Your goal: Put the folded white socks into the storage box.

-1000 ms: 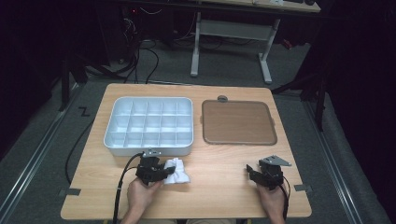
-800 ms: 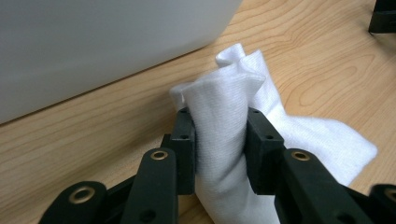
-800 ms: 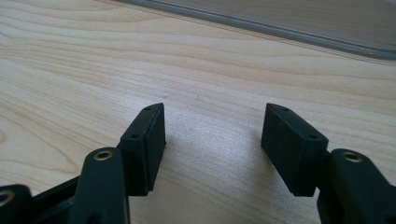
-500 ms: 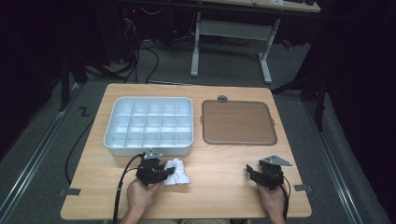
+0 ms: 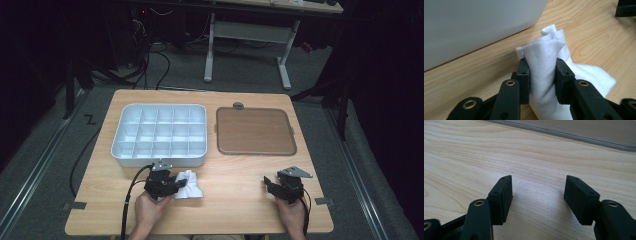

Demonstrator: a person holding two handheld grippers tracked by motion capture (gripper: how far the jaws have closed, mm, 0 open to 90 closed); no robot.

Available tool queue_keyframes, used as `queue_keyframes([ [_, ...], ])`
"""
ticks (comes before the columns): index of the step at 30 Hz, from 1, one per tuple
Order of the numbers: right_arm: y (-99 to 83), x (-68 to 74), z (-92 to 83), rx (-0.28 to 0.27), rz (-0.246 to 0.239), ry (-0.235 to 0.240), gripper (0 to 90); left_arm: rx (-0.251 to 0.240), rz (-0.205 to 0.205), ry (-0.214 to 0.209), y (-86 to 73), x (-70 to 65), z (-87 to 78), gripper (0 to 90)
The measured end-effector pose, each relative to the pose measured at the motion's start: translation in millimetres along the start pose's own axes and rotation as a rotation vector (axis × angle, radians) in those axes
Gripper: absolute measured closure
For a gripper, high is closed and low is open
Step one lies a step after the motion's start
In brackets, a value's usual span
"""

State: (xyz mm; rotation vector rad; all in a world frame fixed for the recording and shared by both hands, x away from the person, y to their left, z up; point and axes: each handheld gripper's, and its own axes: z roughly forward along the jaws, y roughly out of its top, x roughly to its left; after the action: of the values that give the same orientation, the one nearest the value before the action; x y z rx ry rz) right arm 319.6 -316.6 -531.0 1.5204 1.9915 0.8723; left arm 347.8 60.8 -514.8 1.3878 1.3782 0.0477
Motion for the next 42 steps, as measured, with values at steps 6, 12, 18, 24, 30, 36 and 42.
queue_keyframes([
  [6,-0.1,-0.4,0.0,-0.001,-0.001,0.005,39.3,0.005,-0.019,-0.012,1.7,-0.3,-1.3,70.0],
  [12,0.0,-0.3,0.1,0.000,-0.003,0.007,38.7,-0.001,-0.016,-0.025,6.0,-3.4,-7.3,70.2],
  [18,0.0,-0.1,0.1,0.001,-0.005,0.007,38.4,-0.011,-0.025,-0.036,12.1,-3.4,-14.2,70.2],
  [24,0.1,0.1,0.1,0.002,-0.005,0.007,38.3,-0.017,-0.042,-0.047,17.0,-1.7,-20.1,70.3],
  [30,0.1,0.2,0.1,0.003,-0.008,0.006,38.2,-0.022,-0.054,-0.061,22.8,-1.8,-26.6,70.3],
  [36,0.1,0.2,0.2,0.002,-0.011,0.006,38.0,-0.028,-0.083,-0.076,29.0,-2.6,-32.4,70.3],
  [42,0.1,0.2,0.2,0.002,-0.009,0.007,37.8,-0.036,-0.097,-0.091,35.8,-1.7,-38.4,70.3],
])
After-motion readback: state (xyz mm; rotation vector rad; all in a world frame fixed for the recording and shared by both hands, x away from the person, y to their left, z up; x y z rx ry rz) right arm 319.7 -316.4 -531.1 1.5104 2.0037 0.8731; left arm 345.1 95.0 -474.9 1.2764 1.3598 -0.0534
